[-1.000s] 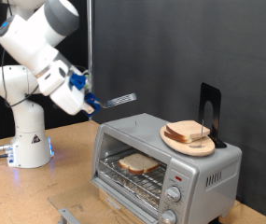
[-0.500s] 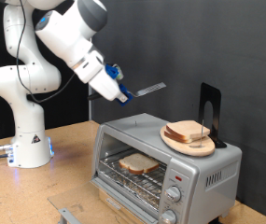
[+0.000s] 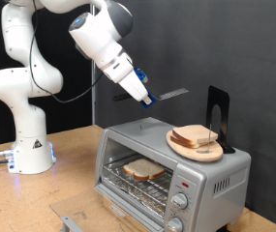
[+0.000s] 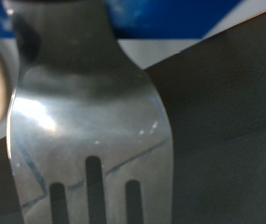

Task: Make a piece of toast with the oven

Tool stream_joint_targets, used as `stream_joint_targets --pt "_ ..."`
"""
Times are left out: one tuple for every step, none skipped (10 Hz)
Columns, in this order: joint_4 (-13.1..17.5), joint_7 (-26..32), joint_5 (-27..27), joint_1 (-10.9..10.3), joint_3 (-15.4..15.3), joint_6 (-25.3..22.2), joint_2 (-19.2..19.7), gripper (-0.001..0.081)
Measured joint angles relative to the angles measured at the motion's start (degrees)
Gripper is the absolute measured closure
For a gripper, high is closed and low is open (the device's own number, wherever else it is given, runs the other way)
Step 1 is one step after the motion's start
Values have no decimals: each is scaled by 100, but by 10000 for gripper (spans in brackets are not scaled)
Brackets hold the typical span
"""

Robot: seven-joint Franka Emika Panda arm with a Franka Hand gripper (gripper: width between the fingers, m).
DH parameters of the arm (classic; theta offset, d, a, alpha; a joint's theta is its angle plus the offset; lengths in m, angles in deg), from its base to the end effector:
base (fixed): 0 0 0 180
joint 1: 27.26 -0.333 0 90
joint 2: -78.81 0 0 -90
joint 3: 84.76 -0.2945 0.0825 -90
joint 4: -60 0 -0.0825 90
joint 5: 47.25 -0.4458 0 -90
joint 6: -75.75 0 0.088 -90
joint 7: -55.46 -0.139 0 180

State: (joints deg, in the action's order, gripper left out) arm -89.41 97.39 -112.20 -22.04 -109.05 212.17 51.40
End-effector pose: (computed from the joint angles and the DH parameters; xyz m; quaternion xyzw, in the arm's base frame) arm 0.4605 0.1707 0.3452 -0.9270 -0.1335 -0.1919 0.2931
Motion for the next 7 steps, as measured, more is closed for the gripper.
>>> stream_joint_targets --pt "-16 -53 -7 0 -73 28 32 403" --pt "-52 -68 -21 0 -113 66 44 403" --pt "-103 -68 -28 1 -133 122 55 403" --pt "-164 -68 -29 4 -144 193 74 403" --pt "-224 -68 -29 8 -168 337 122 403" --pt "-257 -66 -29 9 -211 508 221 403" --pt "-265 -43 -30 9 -245 695 360 403"
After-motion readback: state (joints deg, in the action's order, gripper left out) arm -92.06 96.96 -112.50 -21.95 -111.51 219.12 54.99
